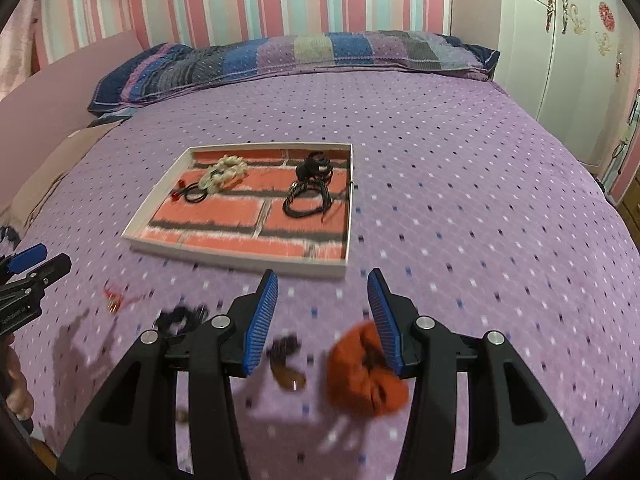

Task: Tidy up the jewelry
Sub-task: 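Withdraw both tools toward the wooden bead bracelet and orange scrunchie, then grasp the wooden bead bracelet with the left tool while the right tool grasps the white-strap watch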

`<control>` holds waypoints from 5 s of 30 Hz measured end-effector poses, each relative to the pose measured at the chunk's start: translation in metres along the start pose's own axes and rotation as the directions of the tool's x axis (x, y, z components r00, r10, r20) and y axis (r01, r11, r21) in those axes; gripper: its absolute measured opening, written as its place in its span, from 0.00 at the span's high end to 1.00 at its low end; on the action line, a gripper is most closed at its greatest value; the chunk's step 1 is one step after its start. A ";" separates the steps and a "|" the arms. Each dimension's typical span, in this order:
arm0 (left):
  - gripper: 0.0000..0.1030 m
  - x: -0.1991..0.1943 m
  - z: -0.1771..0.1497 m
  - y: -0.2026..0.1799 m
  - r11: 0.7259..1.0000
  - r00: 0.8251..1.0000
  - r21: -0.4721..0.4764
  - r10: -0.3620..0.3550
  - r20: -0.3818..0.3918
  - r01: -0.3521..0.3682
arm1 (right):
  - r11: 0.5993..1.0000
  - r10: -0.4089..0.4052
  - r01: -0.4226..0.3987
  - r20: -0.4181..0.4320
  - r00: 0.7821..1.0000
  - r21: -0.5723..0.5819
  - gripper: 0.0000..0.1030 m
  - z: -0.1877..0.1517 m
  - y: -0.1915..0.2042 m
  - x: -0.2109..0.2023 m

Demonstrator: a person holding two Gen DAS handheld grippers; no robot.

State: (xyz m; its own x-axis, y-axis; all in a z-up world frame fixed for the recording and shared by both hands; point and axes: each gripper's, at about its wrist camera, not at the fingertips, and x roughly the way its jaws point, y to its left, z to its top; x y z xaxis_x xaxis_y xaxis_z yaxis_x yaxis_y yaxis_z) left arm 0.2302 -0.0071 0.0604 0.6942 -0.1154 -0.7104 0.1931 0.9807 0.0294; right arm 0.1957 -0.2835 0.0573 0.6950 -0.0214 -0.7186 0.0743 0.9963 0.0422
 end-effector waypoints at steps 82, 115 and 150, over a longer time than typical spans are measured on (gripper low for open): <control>0.19 0.092 -0.085 -0.054 0.994 0.990 0.020 -0.105 -0.089 0.108 | 0.984 -0.166 0.156 0.129 0.978 0.083 0.26 -0.101 -0.056 0.034; 0.28 0.093 -0.087 -0.051 0.994 0.991 0.023 -0.101 -0.089 0.104 | 0.986 -0.159 0.149 0.142 0.977 0.081 0.26 -0.107 -0.053 0.023; 0.81 0.060 -0.111 -0.024 0.992 0.987 0.019 -0.122 -0.105 0.125 | 0.995 -0.001 -0.004 -0.057 0.998 -0.096 0.40 -0.157 0.059 -0.003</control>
State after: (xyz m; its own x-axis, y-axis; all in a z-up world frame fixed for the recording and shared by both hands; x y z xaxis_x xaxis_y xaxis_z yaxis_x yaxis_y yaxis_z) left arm 0.1907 -0.0206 -0.0612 0.5890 -0.2171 -0.7784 0.2914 0.9555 -0.0460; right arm 0.0854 -0.2121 -0.0470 0.6531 -0.0180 -0.7570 0.0023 0.9998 -0.0217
